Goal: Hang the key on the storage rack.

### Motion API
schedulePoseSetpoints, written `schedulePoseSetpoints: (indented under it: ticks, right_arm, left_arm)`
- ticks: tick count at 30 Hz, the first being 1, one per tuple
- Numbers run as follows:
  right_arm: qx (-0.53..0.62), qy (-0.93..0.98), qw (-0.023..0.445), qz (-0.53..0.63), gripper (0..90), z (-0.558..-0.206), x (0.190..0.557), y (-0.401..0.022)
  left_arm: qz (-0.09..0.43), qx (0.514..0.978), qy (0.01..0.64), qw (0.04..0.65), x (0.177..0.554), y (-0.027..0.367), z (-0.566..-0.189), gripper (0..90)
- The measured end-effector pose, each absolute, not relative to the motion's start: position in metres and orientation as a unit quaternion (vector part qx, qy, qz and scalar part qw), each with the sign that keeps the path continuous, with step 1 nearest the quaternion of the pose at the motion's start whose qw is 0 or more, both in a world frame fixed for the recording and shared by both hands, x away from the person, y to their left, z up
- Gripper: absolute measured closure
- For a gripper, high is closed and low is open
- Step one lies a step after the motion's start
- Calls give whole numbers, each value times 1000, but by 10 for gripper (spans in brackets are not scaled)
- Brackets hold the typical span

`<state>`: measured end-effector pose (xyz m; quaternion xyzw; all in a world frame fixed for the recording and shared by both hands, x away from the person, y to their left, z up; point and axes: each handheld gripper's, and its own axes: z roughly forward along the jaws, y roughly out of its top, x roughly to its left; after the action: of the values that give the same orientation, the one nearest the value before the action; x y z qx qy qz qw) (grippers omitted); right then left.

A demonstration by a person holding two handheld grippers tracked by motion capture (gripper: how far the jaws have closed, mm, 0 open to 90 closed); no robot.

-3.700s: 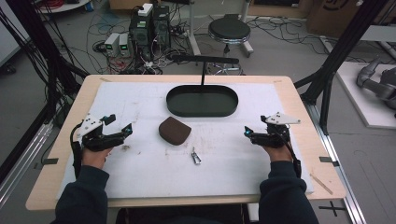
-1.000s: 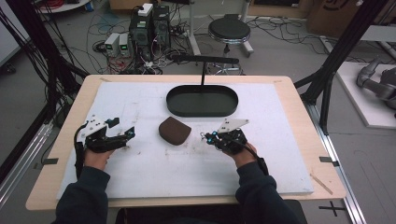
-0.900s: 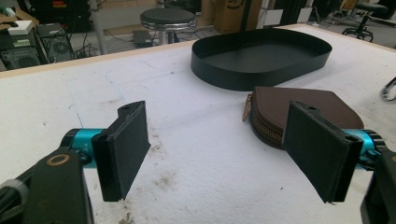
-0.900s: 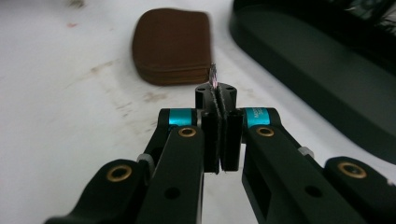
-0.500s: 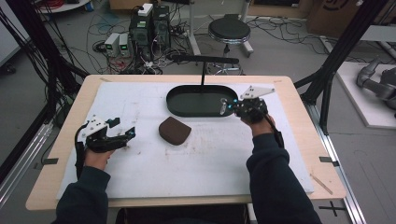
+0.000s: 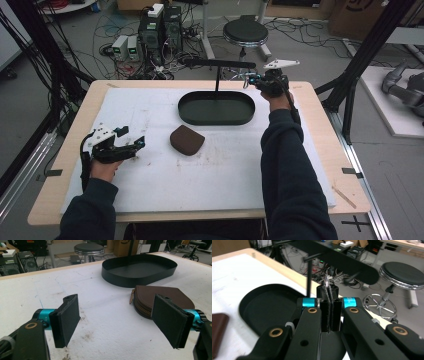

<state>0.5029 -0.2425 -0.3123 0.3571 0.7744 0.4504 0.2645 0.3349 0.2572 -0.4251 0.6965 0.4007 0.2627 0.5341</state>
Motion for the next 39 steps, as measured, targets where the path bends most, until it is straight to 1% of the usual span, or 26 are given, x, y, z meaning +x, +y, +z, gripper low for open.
schedulePoseSetpoints:
  ticks: [4, 9, 14, 15, 18, 19, 21, 22, 23, 24, 27, 29, 30, 32, 33, 34, 35, 36, 37, 38, 39]
  right_arm:
    - [367, 759, 273, 464, 900, -312, 508, -247]
    - [388, 753, 258, 465, 900, -321, 517, -252]
    - [400, 739, 272, 470, 897, -326, 523, -249]
    - [414, 726, 281, 471, 874, -329, 526, -250]
    - [424, 726, 296, 453, 855, -332, 528, -250]
    - [427, 729, 297, 446, 827, -333, 529, -251]
    - [430, 733, 286, 442, 725, -335, 529, -254]
    - [430, 733, 286, 442, 725, -335, 529, -254]
    - [417, 752, 272, 431, 687, -336, 528, -255]
    - [417, 752, 272, 431, 687, -336, 528, -255]
    - [393, 780, 257, 413, 600, -334, 520, -254]
    - [381, 790, 253, 408, 557, -330, 513, -253]
    - [381, 790, 253, 408, 557, -330, 513, -253]
    - [373, 794, 233, 420, 476, -326, 507, -252]
    - [363, 804, 214, 420, 438, -322, 498, -249]
    - [363, 804, 214, 420, 438, -322, 498, -249]
    - [339, 801, 232, 434, 437, -320, 482, -247]
    - [329, 798, 239, 445, 432, -320, 474, -248]
    - [329, 798, 239, 445, 432, -320, 474, -248]
    - [339, 804, 219, 437, 339, -318, 463, -251]
    - [339, 804, 219, 437, 339, -318, 463, -251]
  left_arm:
    - [261, 696, 401, 536, 335, 256, -425, 227]
    - [261, 696, 400, 536, 335, 257, -425, 227]
    - [261, 696, 400, 536, 335, 257, -425, 227]
    - [261, 696, 400, 536, 335, 257, -425, 227]
    - [261, 696, 400, 536, 335, 257, -425, 227]
    - [261, 696, 400, 535, 335, 257, -425, 227]
    - [261, 696, 401, 536, 335, 257, -426, 227]
    - [260, 695, 402, 536, 335, 257, -426, 227]
    - [259, 696, 402, 536, 336, 257, -426, 227]
    - [258, 697, 401, 535, 336, 257, -426, 227]
    - [258, 697, 401, 536, 336, 256, -426, 227]
    - [258, 696, 401, 536, 336, 256, -426, 227]
    - [258, 696, 401, 537, 336, 256, -426, 227]
    - [258, 696, 400, 537, 336, 256, -426, 227]
    - [257, 696, 400, 538, 336, 256, -426, 227]
    - [257, 696, 400, 538, 335, 256, -426, 227]
    - [257, 696, 399, 539, 335, 256, -425, 227]
    - [257, 695, 399, 540, 335, 256, -425, 227]
    - [256, 694, 399, 542, 335, 256, -425, 227]
    - [257, 692, 400, 543, 334, 256, -425, 227]
    - [257, 691, 400, 544, 334, 256, -425, 227]
